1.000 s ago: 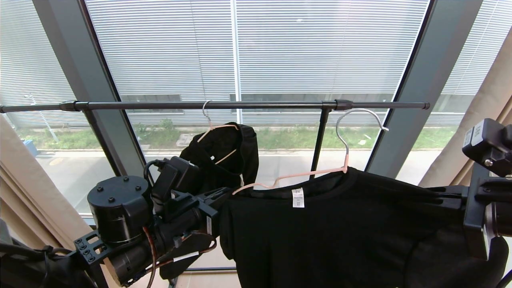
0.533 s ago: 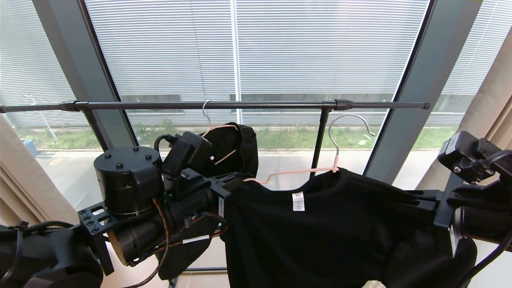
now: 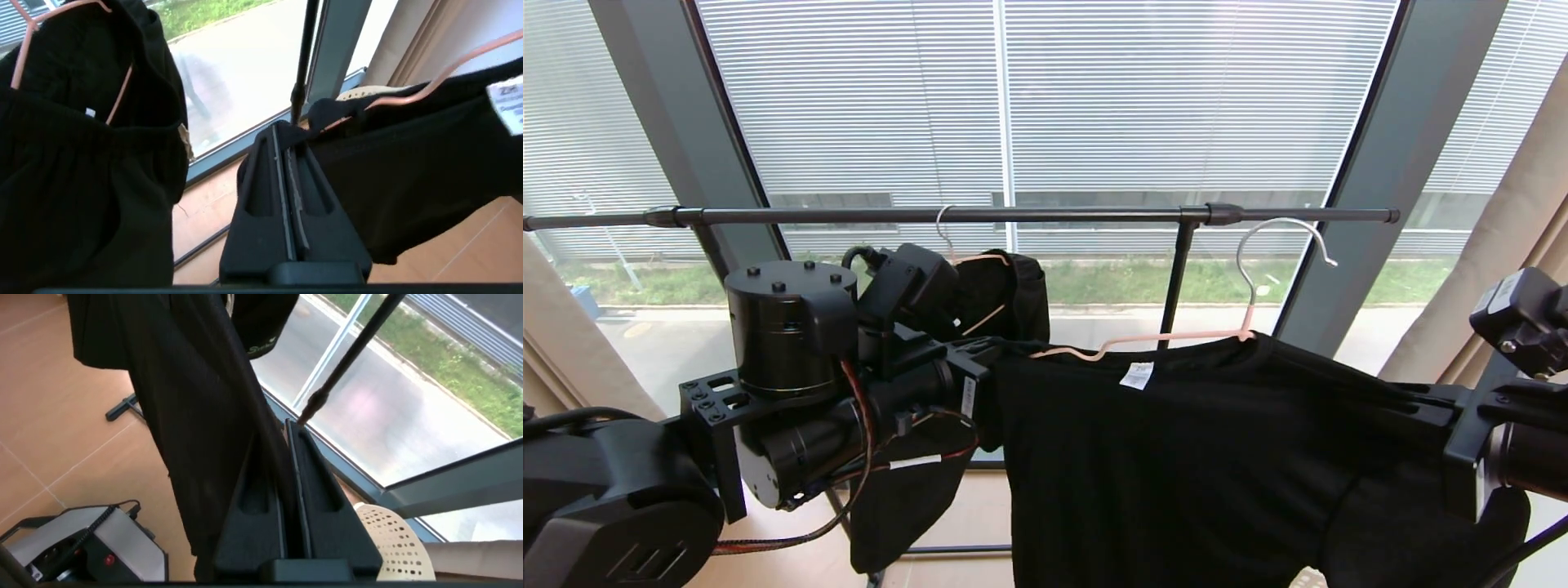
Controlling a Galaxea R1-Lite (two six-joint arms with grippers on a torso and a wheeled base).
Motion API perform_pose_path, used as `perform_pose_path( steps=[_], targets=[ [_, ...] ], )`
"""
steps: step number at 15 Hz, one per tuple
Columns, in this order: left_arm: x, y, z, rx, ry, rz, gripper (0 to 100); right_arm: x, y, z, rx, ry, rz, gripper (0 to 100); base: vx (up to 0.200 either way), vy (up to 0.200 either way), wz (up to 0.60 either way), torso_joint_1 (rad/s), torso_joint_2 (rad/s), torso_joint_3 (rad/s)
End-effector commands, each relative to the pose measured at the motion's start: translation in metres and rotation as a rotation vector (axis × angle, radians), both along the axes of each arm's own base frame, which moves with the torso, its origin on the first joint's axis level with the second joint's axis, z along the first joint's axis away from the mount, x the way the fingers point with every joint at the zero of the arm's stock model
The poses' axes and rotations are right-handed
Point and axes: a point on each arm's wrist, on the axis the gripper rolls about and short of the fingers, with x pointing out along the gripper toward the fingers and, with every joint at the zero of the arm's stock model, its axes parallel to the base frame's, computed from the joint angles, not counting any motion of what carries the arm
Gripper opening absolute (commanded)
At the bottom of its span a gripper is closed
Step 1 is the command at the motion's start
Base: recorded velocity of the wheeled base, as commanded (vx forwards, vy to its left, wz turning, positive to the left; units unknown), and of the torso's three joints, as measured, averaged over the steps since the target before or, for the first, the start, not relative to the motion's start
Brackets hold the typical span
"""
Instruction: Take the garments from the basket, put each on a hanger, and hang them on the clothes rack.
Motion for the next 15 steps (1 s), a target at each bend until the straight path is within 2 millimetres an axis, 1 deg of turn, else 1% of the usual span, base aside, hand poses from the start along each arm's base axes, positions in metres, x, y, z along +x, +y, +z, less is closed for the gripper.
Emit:
perform_pose_path(
  steps=[1,3,5,7,10,11,14,15],
  targets=[
    [0.001,-0.002,0.003,0.012,-0.010,-0.001,0,-0.004,-0.004,0.007,0.016,-0.038,-0.012,0,0.000,0.000,0.00,0.000,0.00,0.000],
    [-0.002,-0.009,0.004,0.047,0.007,-0.032,0,-0.003,-0.003,0.008,0.018,-0.042,-0.009,0,0.000,0.000,0.00,0.000,0.00,0.000],
    [-0.003,-0.014,0.009,0.044,0.003,-0.046,0,-0.002,-0.003,0.007,0.018,-0.038,-0.010,0,0.000,0.000,0.00,0.000,0.00,0.000],
    [-0.005,-0.026,0.020,0.035,-0.009,-0.084,0,0.008,0.001,-0.004,0.003,0.016,-0.004,0,0.000,0.000,0.00,0.000,0.00,0.000],
    [-0.009,-0.036,0.026,0.024,-0.023,-0.117,0,0.011,0.004,-0.007,0.033,0.054,-0.007,0,0.000,0.000,0.00,0.000,0.00,0.000],
    [-0.010,-0.040,0.028,0.019,-0.025,-0.128,0,0.012,0.009,-0.008,0.047,0.059,0.006,0,0.000,0.000,0.00,0.000,0.00,0.000],
    [-0.017,-0.050,0.030,0.008,-0.027,-0.167,0,0.018,0.015,-0.025,0.072,0.052,0.015,0,0.000,0.000,0.00,0.000,0.00,0.000],
    [-0.017,-0.054,0.031,-0.004,-0.024,-0.175,0,0.020,0.020,-0.030,0.070,0.059,0.037,0,0.000,0.000,0.00,0.000,0.00,0.000]
  ],
)
